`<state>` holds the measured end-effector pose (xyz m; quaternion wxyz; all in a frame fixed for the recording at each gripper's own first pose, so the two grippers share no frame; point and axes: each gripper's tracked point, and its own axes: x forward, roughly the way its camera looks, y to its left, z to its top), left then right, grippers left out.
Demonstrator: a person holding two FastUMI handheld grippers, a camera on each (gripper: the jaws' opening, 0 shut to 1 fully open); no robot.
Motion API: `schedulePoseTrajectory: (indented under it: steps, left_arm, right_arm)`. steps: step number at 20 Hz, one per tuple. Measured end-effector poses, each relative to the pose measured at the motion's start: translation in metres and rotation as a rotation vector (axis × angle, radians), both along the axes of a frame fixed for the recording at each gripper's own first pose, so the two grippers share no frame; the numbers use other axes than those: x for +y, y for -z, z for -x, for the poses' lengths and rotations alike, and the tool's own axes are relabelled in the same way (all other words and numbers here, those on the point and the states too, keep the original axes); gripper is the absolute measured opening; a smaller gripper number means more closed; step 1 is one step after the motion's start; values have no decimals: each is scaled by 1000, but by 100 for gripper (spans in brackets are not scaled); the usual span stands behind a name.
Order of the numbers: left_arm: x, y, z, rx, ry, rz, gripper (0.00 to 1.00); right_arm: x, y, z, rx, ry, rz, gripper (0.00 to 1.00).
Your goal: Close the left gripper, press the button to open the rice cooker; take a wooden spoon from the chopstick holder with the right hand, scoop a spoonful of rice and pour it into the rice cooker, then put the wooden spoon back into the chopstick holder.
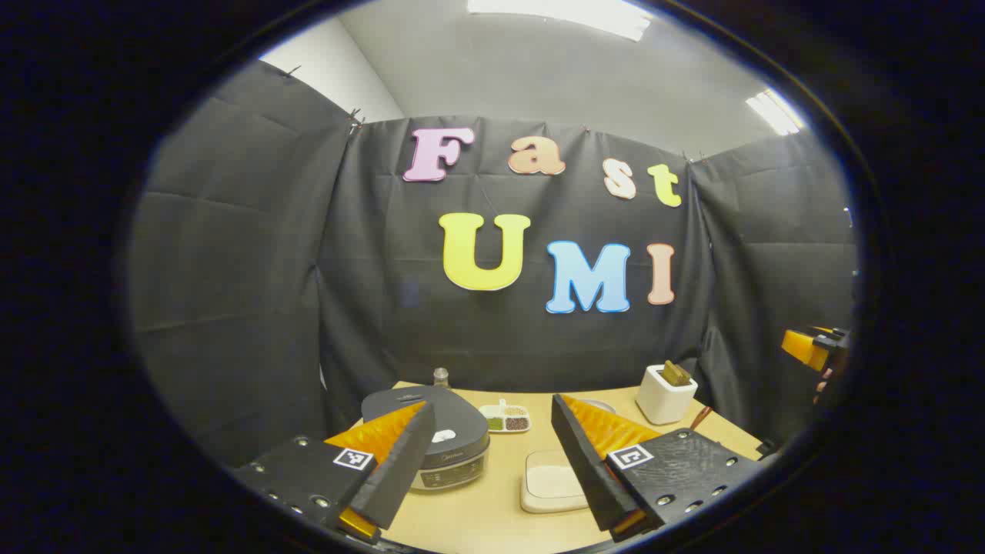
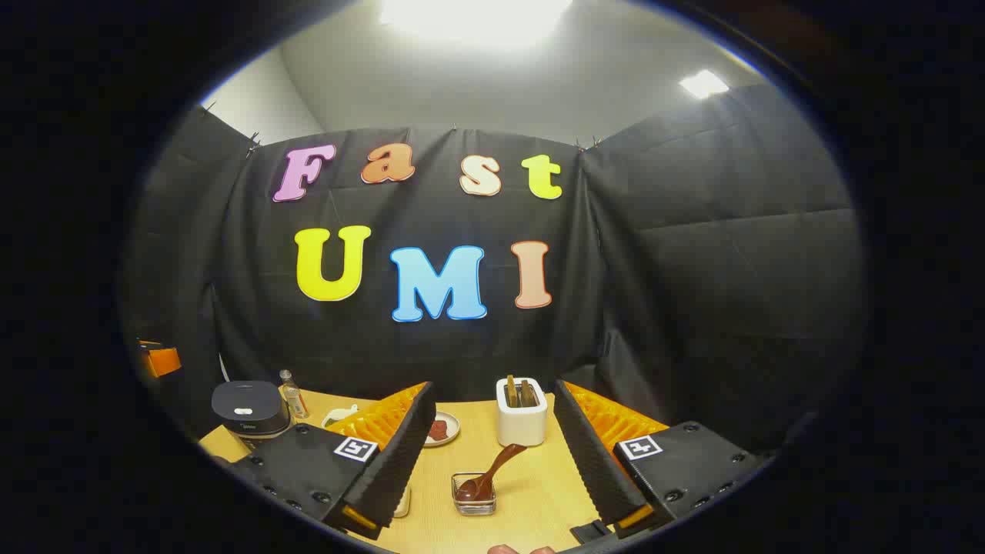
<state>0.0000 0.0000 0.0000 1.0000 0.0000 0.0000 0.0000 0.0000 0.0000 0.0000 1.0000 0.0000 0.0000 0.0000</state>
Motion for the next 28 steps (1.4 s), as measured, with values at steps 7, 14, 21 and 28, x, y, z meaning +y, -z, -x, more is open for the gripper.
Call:
schedulePoseTrajectory:
  steps: [7, 14, 21, 28]
  left_arm:
    - [-1, 8, 4, 11, 27, -30, 94]
    - [0, 21, 7, 32, 34, -36, 93]
    - [5, 24, 8, 44, 23, -13, 93]
    - [8, 27, -3, 98, 21, 4, 91]
  right_arm:
    - [8, 2, 6, 4, -3, 3, 98]
    - [17, 6, 8, 18, -20, 1, 93]
    - [25, 1, -2, 20, -43, 15, 98]
    - [36, -5, -30, 23, -90, 44, 98]
